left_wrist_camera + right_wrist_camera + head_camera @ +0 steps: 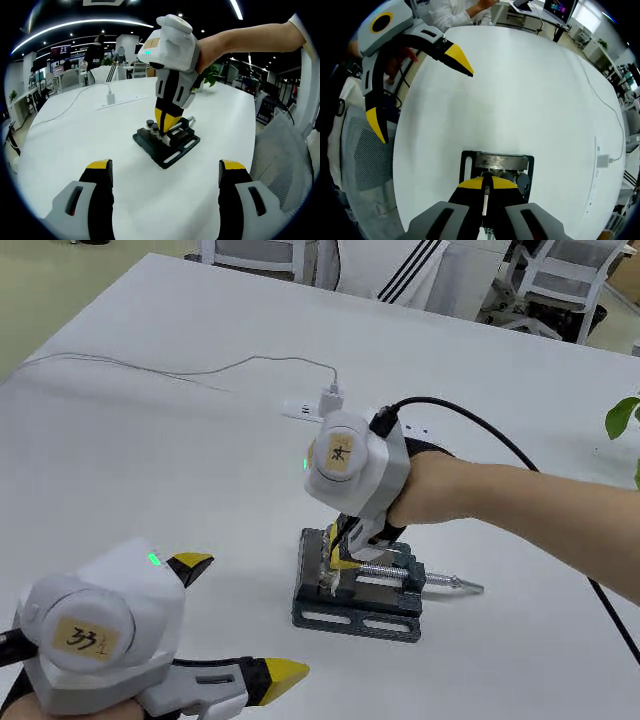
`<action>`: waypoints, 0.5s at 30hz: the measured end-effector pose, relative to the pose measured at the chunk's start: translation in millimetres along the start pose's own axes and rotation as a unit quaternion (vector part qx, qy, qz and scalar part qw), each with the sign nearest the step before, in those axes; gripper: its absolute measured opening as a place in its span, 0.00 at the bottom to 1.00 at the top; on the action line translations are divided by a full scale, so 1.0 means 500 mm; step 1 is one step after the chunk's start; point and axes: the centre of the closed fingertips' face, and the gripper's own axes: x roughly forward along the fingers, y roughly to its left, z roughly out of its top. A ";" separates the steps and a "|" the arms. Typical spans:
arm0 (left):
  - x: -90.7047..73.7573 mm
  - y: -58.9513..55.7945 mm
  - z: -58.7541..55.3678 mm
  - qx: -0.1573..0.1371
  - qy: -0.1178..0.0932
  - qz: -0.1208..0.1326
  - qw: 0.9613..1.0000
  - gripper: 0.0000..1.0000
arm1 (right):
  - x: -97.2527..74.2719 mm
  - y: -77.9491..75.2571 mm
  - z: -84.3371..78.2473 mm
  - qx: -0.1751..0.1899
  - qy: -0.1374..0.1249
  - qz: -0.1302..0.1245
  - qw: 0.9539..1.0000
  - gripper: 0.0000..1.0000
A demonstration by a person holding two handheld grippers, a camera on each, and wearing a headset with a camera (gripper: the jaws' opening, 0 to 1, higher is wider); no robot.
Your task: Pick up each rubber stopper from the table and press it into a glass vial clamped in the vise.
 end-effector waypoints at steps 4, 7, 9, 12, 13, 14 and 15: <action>-0.002 -0.004 0.001 0.004 0.001 -0.002 1.000 0.86 | 0.000 0.001 0.002 0.024 -0.023 -0.003 0.999 0.00; -0.002 -0.007 0.003 0.008 0.001 -0.004 1.000 0.86 | -0.001 0.003 0.002 0.035 -0.035 -0.008 0.999 0.00; -0.002 -0.008 0.003 0.009 0.002 -0.004 1.000 0.86 | 0.000 0.003 0.003 0.044 -0.042 -0.011 0.998 0.00; -0.003 -0.008 0.001 0.011 0.003 -0.005 1.000 0.86 | 0.000 0.004 0.003 0.051 -0.049 -0.014 0.997 0.00; -0.003 -0.008 0.001 0.012 0.004 -0.004 1.000 0.86 | 0.000 0.004 0.004 0.054 -0.051 -0.015 0.997 0.00; -0.004 -0.008 0.001 0.012 0.004 -0.004 1.000 0.86 | 0.000 0.005 0.004 0.054 -0.054 -0.016 0.997 0.00; -0.004 -0.007 0.002 0.013 0.004 -0.004 1.000 0.86 | -0.001 0.006 0.004 0.050 -0.057 -0.017 0.997 0.00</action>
